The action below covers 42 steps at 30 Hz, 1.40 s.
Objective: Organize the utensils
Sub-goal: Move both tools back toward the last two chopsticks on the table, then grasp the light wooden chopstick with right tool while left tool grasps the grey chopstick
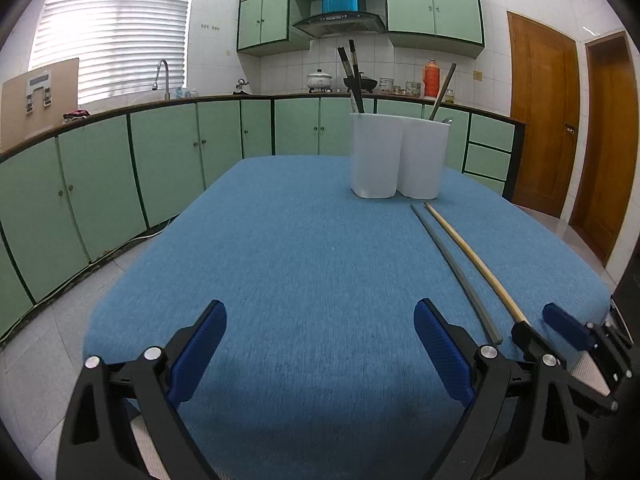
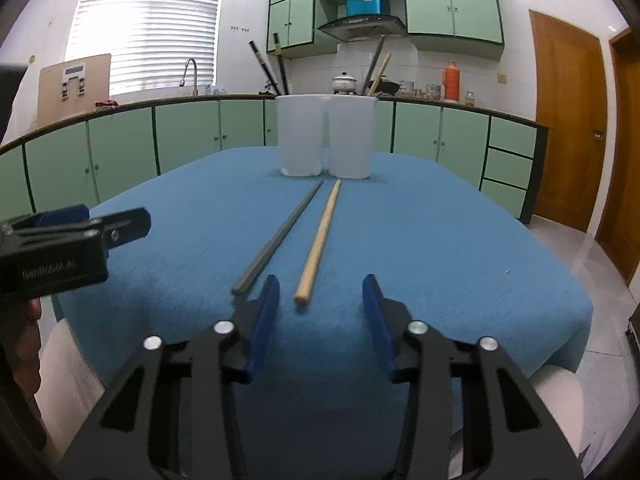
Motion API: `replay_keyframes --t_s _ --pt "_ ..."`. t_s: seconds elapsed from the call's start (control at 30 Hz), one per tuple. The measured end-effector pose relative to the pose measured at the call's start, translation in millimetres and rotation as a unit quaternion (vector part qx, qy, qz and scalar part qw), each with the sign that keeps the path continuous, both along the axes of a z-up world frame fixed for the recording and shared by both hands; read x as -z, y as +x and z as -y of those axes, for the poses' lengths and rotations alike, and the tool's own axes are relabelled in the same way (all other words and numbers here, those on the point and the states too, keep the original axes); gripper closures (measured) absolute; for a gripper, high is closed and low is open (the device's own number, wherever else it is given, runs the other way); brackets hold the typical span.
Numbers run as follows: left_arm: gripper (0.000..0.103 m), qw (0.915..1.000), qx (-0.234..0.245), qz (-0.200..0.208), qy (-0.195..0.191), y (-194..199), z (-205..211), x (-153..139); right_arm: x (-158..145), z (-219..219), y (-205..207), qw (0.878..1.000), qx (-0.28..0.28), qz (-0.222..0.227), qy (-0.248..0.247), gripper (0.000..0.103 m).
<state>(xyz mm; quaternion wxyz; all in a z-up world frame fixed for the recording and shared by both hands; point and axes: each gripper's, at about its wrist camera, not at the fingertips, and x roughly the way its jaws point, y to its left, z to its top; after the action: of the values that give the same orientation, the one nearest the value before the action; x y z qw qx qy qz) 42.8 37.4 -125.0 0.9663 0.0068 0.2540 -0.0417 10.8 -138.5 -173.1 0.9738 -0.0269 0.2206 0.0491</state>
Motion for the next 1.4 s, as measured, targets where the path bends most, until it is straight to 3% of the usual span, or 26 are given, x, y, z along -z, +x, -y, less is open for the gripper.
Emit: replay_keyframes --t_s 0.07,0.47,0.67,1.1,1.17,1.37,1.4 --pt "0.01 1.0 0.0 0.0 0.0 0.1 0.2 -1.1 0.5 -1.5 -0.1 1.0 -0.005 0.0 0.003 0.076" --pt "0.01 1.0 0.002 0.005 0.0 -4.6 4.8 -3.7 2.7 -4.5 -0.8 1.0 -0.003 0.004 0.009 0.096" --pt "0.01 0.9999 0.008 0.009 -0.002 -10.5 9.9 -5.0 3.2 -0.9 -2.6 1.0 0.002 0.005 0.016 0.097" --pt "0.011 0.9985 0.052 0.002 -0.018 -16.8 54.3 -1.0 -2.7 41.6 -13.6 0.997 0.069 0.028 0.028 0.097" --pt "0.016 0.9978 0.064 -0.005 -0.018 -15.2 63.5 2.4 -4.4 50.1 -15.8 0.996 0.074 0.033 0.032 0.097" --pt "0.052 0.9955 0.09 -0.029 -0.003 -6.1 88.0 14.0 -4.4 61.2 -16.4 0.996 0.073 0.035 0.041 0.097" --pt "0.062 0.995 0.093 -0.036 -0.003 -4.3 90.2 16.4 -3.7 61.5 -16.3 0.996 0.071 0.034 0.042 0.097"
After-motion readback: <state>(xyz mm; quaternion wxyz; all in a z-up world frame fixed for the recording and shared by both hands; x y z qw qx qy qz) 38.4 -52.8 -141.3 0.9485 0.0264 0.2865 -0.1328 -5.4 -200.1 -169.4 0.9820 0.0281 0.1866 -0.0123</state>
